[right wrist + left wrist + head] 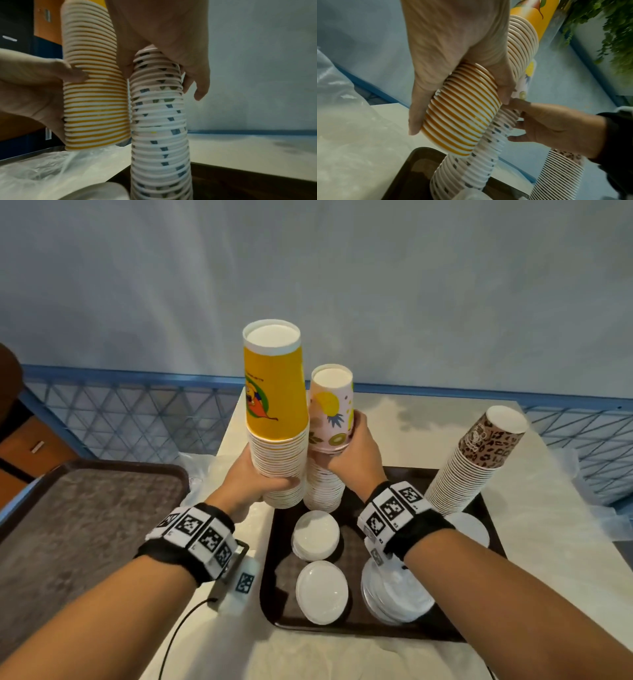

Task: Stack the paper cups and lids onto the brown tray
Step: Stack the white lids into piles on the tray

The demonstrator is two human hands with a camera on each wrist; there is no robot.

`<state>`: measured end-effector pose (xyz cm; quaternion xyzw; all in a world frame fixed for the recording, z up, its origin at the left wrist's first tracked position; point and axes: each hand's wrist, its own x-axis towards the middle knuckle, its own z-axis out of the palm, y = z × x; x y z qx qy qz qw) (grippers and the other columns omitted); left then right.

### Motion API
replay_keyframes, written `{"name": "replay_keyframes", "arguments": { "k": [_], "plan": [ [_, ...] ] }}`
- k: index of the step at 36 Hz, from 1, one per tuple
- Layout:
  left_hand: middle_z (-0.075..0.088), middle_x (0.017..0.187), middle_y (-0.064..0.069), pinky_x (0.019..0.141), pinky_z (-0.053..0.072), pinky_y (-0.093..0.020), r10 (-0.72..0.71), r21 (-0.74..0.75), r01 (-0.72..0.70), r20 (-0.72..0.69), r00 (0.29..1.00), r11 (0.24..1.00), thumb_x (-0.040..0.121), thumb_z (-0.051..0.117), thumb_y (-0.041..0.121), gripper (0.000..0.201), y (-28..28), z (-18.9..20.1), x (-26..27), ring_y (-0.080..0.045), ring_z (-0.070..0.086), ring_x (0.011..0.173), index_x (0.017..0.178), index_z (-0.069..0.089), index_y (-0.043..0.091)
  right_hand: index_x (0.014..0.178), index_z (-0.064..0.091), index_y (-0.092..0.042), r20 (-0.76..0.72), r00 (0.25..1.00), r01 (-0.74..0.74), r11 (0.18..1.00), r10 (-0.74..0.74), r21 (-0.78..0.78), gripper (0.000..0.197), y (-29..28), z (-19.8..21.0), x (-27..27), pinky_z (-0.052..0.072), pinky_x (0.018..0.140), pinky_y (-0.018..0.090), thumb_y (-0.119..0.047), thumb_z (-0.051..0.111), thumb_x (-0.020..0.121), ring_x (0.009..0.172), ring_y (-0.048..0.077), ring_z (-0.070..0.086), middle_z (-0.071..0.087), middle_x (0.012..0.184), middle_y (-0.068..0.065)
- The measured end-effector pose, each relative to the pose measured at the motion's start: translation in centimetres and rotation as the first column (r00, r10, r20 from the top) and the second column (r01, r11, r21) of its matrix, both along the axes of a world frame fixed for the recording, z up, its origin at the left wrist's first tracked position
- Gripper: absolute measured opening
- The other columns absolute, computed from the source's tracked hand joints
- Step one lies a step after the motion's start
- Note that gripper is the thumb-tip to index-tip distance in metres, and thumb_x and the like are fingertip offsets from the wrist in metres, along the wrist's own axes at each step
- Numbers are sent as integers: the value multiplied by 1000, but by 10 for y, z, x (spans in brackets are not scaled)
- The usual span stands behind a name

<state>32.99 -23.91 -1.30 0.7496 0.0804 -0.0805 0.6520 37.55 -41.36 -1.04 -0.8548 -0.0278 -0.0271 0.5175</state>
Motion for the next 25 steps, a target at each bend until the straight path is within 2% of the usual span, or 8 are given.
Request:
{"name": "replay_keyframes", "arguments": {
  "k": [3, 5, 7, 10, 11, 13, 22, 25],
  "plan": [
    [67, 109, 6, 66, 45, -28, -1, -6, 1, -30, 1000, 1000, 55, 85, 9, 79, -6, -13, 16, -7, 60, 99, 125, 50, 20, 130, 37, -15, 49, 998, 47, 997, -44, -58, 82, -14, 0, 5, 44, 81, 24, -29, 83, 63, 111, 20, 59, 58, 125, 5],
    [65, 106, 7, 68, 44, -26, -6, -17, 5, -45, 999, 1000, 62, 82, 1, 73, -12, -21, 26, -5, 58, 97, 125, 49, 20, 129, 38, -13, 74, 994, 82, 993, -75, -87, 80, -28, 1, 7, 44, 81, 24, -27, 82, 64, 111, 21, 59, 59, 125, 6],
    [64, 108, 6, 72, 45, -28, -16, -23, 15, -63, 998, 1000, 64, 81, -1, 74, -19, -28, 34, -4, 57, 95, 126, 48, 19, 129, 39, -11, 93, 990, 115, 987, -105, -112, 79, -44, 1, 9, 42, 80, 22, -27, 83, 65, 112, 22, 59, 59, 126, 7],
    [65, 119, 2, 90, 49, -43, -34, 7, 35, -79, 996, 999, 50, 89, 18, 87, -28, -37, 42, -16, 59, 108, 127, 49, 25, 126, 40, -9, 116, 982, 163, 976, -147, -146, 79, -66, 1, 11, 41, 79, 22, -25, 84, 62, 111, 25, 59, 60, 124, 10],
    [65, 119, 2, 93, 49, -47, -37, 11, 38, -87, 996, 999, 44, 89, 25, 91, -30, -40, 44, -18, 59, 111, 126, 49, 27, 126, 41, -9, 119, 980, 179, 972, -162, -151, 79, -72, 0, 12, 41, 79, 22, -24, 84, 61, 111, 26, 60, 60, 124, 10],
    [66, 118, 3, 95, 49, -51, -47, 17, 49, -87, 995, 999, 40, 88, 28, 94, -34, -46, 49, -20, 59, 113, 125, 50, 28, 125, 41, -10, 122, 975, 205, 968, -188, -144, 79, -83, -1, 14, 42, 80, 23, -24, 85, 60, 110, 26, 60, 61, 123, 10],
    [64, 119, 0, 93, 48, -45, 22, 64, -17, -79, 997, 998, 37, 88, 22, 97, -42, -64, 57, -21, 58, 111, 125, 49, 21, 126, 40, -12, 127, 977, 190, 969, -171, -159, 78, -100, -3, 13, 43, 81, 23, -27, 83, 63, 110, 21, 59, 60, 124, 7],
    [64, 117, 2, 92, 48, -42, 26, 50, -22, -67, 997, 999, 35, 88, 22, 97, -41, -68, 57, -17, 59, 107, 124, 51, 20, 129, 39, -12, 111, 984, 158, 974, -141, -164, 80, -96, -2, 14, 43, 81, 23, -27, 83, 63, 111, 22, 59, 59, 125, 7]
  ]
}}
